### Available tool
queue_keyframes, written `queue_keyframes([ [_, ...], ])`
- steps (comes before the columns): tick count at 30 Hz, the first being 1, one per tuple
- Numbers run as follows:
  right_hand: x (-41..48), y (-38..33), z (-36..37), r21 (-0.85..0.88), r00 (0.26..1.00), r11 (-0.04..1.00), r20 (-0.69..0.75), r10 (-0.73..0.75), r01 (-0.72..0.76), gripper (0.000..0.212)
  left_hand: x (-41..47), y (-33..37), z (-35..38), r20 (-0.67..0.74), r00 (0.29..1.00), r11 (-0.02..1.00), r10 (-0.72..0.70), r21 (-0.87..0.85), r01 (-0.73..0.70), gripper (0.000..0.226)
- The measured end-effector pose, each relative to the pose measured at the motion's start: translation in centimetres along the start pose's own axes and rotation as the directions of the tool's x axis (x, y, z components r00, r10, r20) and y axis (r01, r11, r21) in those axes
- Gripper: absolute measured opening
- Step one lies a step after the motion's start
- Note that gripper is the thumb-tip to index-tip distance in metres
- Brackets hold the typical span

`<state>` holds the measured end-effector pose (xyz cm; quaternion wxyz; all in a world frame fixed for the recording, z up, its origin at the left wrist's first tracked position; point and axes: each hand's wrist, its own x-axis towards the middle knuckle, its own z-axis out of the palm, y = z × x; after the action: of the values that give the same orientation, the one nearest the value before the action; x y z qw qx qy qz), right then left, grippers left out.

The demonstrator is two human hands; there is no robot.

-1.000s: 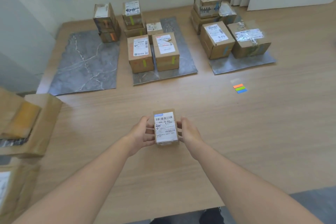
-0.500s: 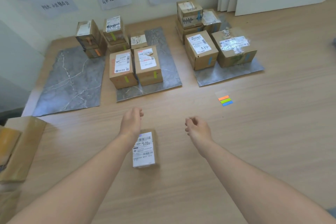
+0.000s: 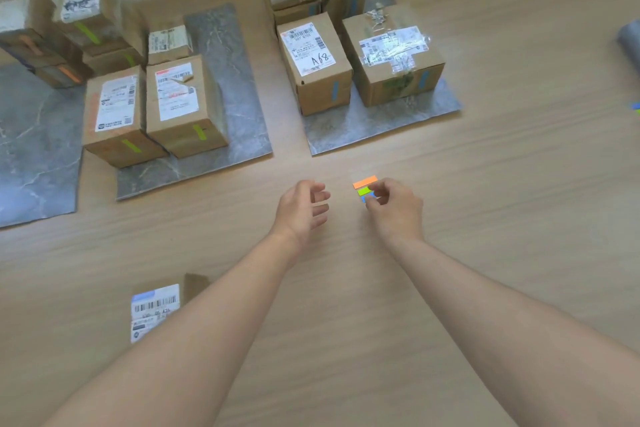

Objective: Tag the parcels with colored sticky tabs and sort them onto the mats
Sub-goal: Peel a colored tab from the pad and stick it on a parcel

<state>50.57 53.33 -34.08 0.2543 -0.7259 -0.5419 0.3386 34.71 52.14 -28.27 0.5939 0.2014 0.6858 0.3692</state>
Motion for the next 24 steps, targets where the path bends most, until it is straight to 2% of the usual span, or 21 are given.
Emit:
queue_keyframes([
  [6,4.2,1.1,1.3,-0.025,0.994,0.993,0.002,-0.113,0.113,0.026,2.6,-0.1,3.6,-0.014,1.0,0.998,-0.028,-0.055,0.027,0.031],
  [11,6.1,0.7,2.0,-0.107,0.997,0.991,0.008,-0.081,0.081,0.034,3.3,-0.1,4.5,-0.06,0.998,0.994,-0.02,-0.11,0.014,0.027],
  [18,6.2,0.8,1.7,-0.088,0.998,0.994,0.019,-0.065,0.066,0.02,3.9,0.0,4.5,-0.033,0.998,0.992,-0.046,-0.122,0.042,0.028],
  [24,5.6,0.9,1.1,-0.216,0.975,0.95,0.054,-0.218,0.224,0.01,3.9,0.0,4.6,0.042,0.997,0.988,-0.072,-0.137,0.077,0.037],
])
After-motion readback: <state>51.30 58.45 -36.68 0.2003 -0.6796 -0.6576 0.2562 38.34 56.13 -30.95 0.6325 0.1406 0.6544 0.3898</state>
